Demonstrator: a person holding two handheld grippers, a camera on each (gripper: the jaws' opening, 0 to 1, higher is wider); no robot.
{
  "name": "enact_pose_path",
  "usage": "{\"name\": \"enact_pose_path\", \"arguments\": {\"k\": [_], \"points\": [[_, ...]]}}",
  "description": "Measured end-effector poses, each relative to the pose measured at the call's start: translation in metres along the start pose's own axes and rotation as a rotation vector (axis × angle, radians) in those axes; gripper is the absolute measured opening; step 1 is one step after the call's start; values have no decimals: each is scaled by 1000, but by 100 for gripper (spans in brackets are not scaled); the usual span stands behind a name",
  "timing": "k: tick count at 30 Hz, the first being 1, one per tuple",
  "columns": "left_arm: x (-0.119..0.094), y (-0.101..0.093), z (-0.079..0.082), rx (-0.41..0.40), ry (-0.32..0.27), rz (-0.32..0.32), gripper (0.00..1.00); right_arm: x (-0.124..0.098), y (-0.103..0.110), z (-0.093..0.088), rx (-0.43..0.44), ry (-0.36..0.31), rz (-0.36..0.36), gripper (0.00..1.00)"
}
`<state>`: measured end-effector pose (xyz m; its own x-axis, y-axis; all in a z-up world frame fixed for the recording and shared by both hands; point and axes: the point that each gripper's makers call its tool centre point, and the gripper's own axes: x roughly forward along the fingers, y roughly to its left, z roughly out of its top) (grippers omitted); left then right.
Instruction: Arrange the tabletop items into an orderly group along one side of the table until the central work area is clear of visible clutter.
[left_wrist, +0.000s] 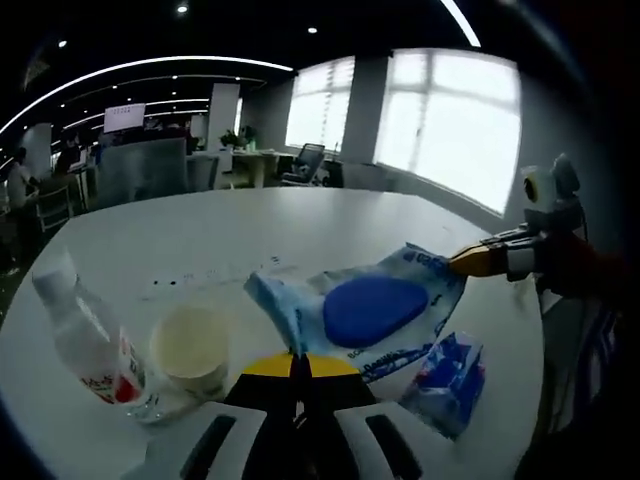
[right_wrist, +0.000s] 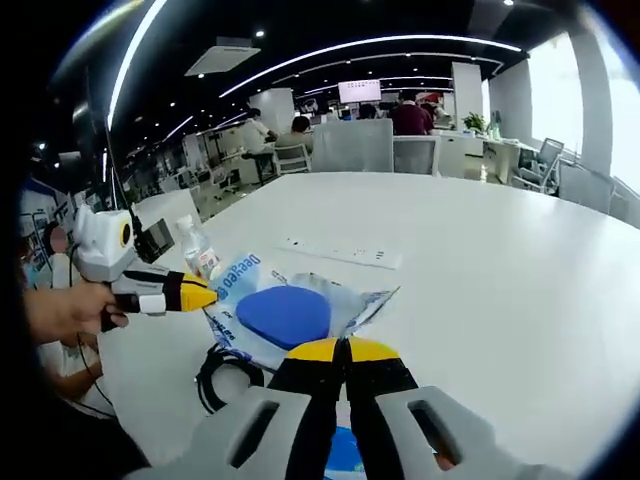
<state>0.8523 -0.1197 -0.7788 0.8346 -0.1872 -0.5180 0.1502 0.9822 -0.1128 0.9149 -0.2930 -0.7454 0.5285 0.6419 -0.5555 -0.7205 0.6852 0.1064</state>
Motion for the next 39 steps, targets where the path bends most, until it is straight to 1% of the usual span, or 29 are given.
{"name": "enact_pose_path", "arguments": {"k": [4, 6, 7, 9, 10, 12, 15, 18, 19, 22, 25, 29, 31, 33, 36, 39], "points": [[8, 8, -6, -10, 11, 15, 0, 11, -3, -5, 7, 5, -5, 0], [9, 8, -5, -17, 12, 23, 0, 14, -3, -6, 11, 5, -9, 0], [13, 12, -10, -19, 15, 29, 0, 19, -3, -7, 19, -2, -13, 0], [15, 13, -11, -28, 13, 34, 0, 25, -7, -10, 18, -21, -30, 0], [17, 14, -11, -37, 3, 39, 0, 29, -8, -13, 28, -21, -40, 0], [20, 14, -16, -40, 13, 50, 0, 33, -7, -18, 40, -23, -44, 0], [22, 14, -20, -31, 23, 54, 0, 39, -7, -27, 31, -5, -54, 0], [27, 16, -29, -36, 35, 54, 0, 44, -9, -31, 22, 4, -60, 0], [28, 16, -29, -40, 38, 57, 0, 46, -9, -33, 18, 12, -59, 0], [31, 18, -31, -21, 35, 63, 0, 47, -9, -31, -3, 19, -53, 0], [36, 21, -35, -18, 39, 63, 0, 52, -11, -31, -31, 28, -48, 0], [41, 21, -39, -19, 47, 64, 0, 62, -16, -38, -46, 43, -50, 0], [44, 21, -41, -16, 55, 69, 0, 61, -18, -38, -44, 47, -53, 0], [45, 22, -43, -34, 57, 73, 0, 63, -18, -40, -32, 51, -54, 0], [47, 21, -45, -27, 62, 78, 0, 69, -21, -44, -14, 55, -57, 0], [50, 25, -46, -34, 62, 82, 0, 70, -21, -46, -25, 61, -59, 0]]}}
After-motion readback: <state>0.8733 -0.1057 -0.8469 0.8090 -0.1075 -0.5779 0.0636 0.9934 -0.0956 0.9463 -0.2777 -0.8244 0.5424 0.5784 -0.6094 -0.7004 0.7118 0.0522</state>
